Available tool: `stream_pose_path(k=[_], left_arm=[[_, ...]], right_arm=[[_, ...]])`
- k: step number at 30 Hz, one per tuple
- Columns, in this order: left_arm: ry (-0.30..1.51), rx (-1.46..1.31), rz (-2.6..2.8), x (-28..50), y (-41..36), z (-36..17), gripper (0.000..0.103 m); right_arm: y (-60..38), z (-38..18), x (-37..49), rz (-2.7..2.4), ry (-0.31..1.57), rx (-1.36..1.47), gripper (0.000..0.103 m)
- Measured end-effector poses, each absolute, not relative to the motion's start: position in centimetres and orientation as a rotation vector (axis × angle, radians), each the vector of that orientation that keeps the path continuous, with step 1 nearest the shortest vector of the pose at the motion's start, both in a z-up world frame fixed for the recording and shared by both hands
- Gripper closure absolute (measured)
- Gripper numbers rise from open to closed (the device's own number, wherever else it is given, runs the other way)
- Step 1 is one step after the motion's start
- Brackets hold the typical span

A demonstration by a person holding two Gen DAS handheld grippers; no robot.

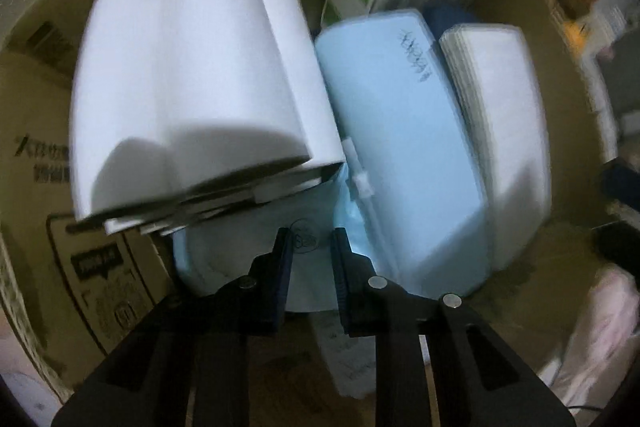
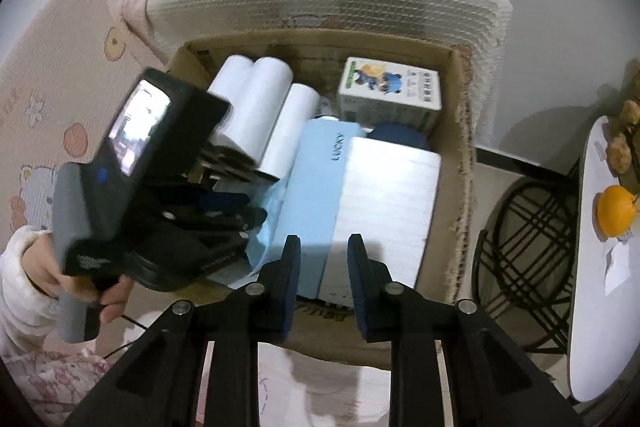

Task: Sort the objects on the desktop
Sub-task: 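Open the left gripper to release the packet in the box, then withdraw both grippers from the box toward the white pouch on the bed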

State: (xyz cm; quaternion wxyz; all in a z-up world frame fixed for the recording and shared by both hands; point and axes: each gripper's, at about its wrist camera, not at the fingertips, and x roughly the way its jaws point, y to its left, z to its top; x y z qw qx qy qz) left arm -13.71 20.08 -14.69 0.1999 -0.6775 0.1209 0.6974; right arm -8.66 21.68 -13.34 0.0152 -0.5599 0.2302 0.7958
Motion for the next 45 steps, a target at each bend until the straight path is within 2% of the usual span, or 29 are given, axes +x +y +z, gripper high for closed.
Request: stream_pose_path(k=[4,10,11,14,17,19,26,27,30,34,38,45], left_arm=[[0.291,-2.022,1.896,-14.7,20.1,-16.0,0.079],[0.340,-2.087,1.864,-15.3,20.9,-16.4,0.076],[0.339,-2.080,1.876,-15.1,20.8,-16.2,0.076],[0.333,-2.016,1.902,-14.2,20.3,-14.7,0.075],[0.242,-1.966,1.902,-13.3,19.0,-12.8,0.074],[0.156,-1.902,1.949,-12.8,17.3,-10.9,0.069],[-0.079,-1.703,2.113,-12.0,11.7,-6.1,0.068],[-0.096,-1.662,2.159,-12.0,10.8,-5.4,0.069],[-0.135,-1.590,2.226,-11.8,9.1,-4.7,0.083],[-0.282,-1.572,2.166,-13.9,6.3,-4.5,0.088],[-0.307,-1.526,2.246,-13.6,5.0,-4.1,0.089],[-0.394,-1.397,2.324,-13.0,0.8,-2.9,0.089]], right_arm=[[22.6,-13.4,-8.5,2.462,0.806,-1.735,0.082],[23.2,-13.5,-8.4,2.422,0.859,-1.747,0.082],[22.9,-13.7,-8.4,2.352,1.004,-1.756,0.082],[22.8,-13.6,-8.3,2.346,1.042,-1.772,0.082],[22.5,-13.2,-8.3,2.346,1.038,-1.771,0.082],[22.1,-12.9,-8.6,2.352,1.026,-1.777,0.082],[18.7,-13.0,-11.7,2.387,0.981,-1.887,0.082],[18.0,-13.2,-12.4,2.394,0.994,-1.906,0.082],[16.4,-14.3,-14.3,2.403,1.082,-1.975,0.082],[14.4,-16.9,-16.9,2.330,1.129,-2.102,0.082],[12.5,-20.0,-18.5,2.195,1.152,-2.289,0.082],[9.9,-22.4,-19.0,2.056,1.001,-2.471,0.082]])
